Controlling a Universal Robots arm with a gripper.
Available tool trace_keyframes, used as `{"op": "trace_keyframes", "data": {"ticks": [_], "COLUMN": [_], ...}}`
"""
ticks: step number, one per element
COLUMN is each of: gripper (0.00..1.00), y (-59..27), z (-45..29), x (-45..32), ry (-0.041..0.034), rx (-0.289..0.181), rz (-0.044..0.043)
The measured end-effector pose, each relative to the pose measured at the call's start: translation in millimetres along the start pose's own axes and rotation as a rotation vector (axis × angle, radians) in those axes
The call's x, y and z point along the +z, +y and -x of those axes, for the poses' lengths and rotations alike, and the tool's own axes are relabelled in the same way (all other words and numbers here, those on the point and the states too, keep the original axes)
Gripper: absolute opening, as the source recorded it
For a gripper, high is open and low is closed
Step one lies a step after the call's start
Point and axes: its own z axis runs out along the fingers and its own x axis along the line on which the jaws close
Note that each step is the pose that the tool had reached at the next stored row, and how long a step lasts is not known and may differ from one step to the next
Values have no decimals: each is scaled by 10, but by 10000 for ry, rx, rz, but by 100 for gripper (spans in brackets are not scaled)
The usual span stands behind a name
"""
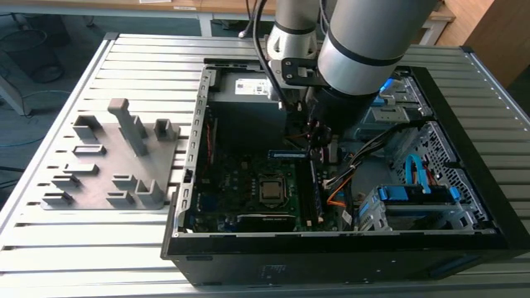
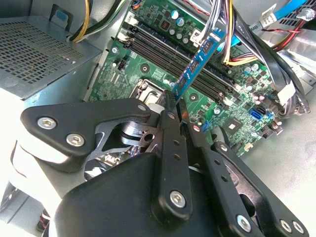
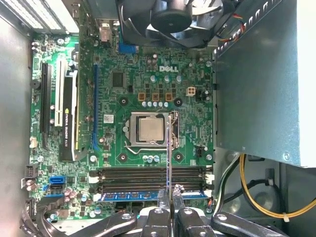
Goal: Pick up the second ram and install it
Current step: 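Pick up the second ram and move it above second insertion slot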
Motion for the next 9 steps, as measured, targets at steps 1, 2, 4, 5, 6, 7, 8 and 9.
{"op": "trace_keyframes", "data": {"ticks": [1, 2, 4, 5, 6, 7, 8, 9], "gripper": [14, 14, 14, 14, 14, 14, 14, 14], "y": [-5, -9, -15, -16, -16, -17, -17, -17], "z": [0, -1, -4, -5, -8, -11, -12, -12], "x": [6, 12, 25, 30, 34, 38, 39, 40], "ry": [0, 0, 0, 1, 2, 2, 2, 2], "rx": [0, 0, 1, 2, 2, 0, 1, 1], "rz": [0, 0, 0, 0, 0, 0, 0, 0]}}
